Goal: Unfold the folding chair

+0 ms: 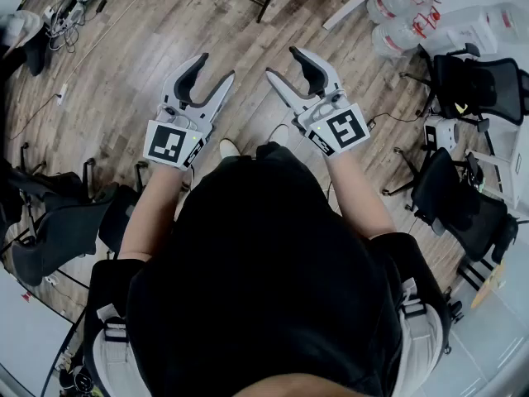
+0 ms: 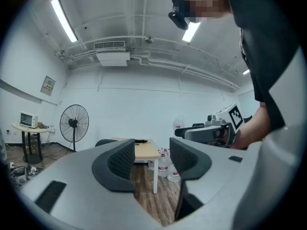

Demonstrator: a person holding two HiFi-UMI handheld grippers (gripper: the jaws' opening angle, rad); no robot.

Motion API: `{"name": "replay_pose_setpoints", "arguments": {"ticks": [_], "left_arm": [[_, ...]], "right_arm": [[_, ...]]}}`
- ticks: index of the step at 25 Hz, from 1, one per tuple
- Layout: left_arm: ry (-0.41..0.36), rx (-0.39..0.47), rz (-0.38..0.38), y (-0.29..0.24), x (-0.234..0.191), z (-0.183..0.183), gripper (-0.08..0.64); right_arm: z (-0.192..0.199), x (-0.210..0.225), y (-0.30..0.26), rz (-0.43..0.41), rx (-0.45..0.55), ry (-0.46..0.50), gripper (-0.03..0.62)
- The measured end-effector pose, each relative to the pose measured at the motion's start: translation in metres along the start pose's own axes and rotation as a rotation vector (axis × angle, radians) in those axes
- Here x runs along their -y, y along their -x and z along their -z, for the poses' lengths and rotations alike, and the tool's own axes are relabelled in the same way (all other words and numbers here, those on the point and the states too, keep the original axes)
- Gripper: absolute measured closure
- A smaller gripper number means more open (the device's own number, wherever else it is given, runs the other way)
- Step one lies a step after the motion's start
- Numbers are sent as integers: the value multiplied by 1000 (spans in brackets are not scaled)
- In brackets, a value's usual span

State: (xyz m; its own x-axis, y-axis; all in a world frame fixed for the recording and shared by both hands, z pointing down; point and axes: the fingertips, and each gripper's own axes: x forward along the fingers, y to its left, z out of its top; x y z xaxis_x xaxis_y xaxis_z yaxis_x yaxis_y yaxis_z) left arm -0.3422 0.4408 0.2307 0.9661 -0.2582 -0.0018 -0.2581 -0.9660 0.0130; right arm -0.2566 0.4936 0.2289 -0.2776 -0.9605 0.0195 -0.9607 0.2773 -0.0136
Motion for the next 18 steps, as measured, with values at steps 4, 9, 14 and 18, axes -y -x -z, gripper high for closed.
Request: {"name": "replay_pose_setpoints", "arguments": {"ticks": [4,9,14,18], "left_arm": [[-1,-7,0,-4,12,0,337],[-1,-12,3,-23,28,-1,337],[-3,-17,13,-49,44,0,341],[-13,-24,19,-77,61,-1,351]], "right_arm": [[0,4,12,-3,0,-14,370],[4,21,24,-20,-21,-48,370],[-6,50,42,-1,22,-54,370],[-9,74,56,-3,39,-46,370]]}}
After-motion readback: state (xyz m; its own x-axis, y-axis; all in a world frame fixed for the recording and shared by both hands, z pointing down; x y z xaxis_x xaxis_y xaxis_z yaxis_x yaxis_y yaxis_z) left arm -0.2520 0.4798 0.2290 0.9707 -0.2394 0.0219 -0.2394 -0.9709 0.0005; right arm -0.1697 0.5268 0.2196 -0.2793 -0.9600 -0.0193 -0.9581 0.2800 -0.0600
